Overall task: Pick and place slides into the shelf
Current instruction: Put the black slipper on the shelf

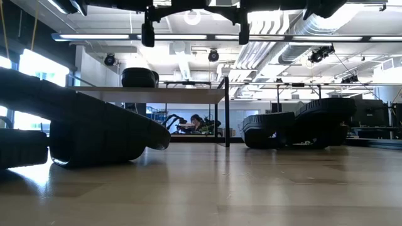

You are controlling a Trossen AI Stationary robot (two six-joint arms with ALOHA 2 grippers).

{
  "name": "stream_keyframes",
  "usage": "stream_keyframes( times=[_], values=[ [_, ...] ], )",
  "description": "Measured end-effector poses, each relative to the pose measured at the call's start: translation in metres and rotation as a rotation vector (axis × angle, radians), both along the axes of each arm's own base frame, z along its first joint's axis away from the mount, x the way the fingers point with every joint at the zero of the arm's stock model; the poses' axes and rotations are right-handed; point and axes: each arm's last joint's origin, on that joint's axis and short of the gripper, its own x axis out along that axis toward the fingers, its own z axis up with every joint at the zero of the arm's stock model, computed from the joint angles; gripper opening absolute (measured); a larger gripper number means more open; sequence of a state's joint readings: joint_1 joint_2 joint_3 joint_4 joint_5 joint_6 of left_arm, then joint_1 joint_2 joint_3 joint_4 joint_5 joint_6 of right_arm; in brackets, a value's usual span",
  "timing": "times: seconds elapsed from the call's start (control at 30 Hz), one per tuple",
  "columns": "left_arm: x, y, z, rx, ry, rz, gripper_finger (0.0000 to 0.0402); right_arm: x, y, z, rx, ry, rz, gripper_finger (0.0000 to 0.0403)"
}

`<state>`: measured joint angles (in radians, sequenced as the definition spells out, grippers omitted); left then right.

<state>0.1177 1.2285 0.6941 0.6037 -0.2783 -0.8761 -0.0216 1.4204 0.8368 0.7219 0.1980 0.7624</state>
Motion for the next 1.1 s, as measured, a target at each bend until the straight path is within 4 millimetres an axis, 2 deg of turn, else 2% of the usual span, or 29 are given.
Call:
stream_keyframes(
  times=[0.33,0.5,0.87,0.97,1.1],
  values=[
    [0.0,-0.001,0.0,0.019,0.005,-0.019,0.0065,0.0,-0.001,0.001,-0.023,0.003,-0.002,0.0065],
    [0.001,-0.002,-0.001,0.035,0.022,-0.074,0.0102,0.0,-0.001,0.001,-0.03,0.002,0.003,0.0044],
    [0.001,-0.005,-0.001,0.102,0.034,-0.172,0.0196,-0.001,-0.002,0.002,-0.012,-0.014,-0.019,0.0039],
    [0.001,-0.006,0.0,0.105,0.031,-0.2,0.021,-0.002,-0.002,0.004,0.001,-0.025,-0.024,0.0039],
    [-0.006,-0.007,0.005,0.13,0.051,-0.224,0.0208,-0.008,-0.003,0.012,0.002,-0.048,-0.047,0.0039]
  ],
)
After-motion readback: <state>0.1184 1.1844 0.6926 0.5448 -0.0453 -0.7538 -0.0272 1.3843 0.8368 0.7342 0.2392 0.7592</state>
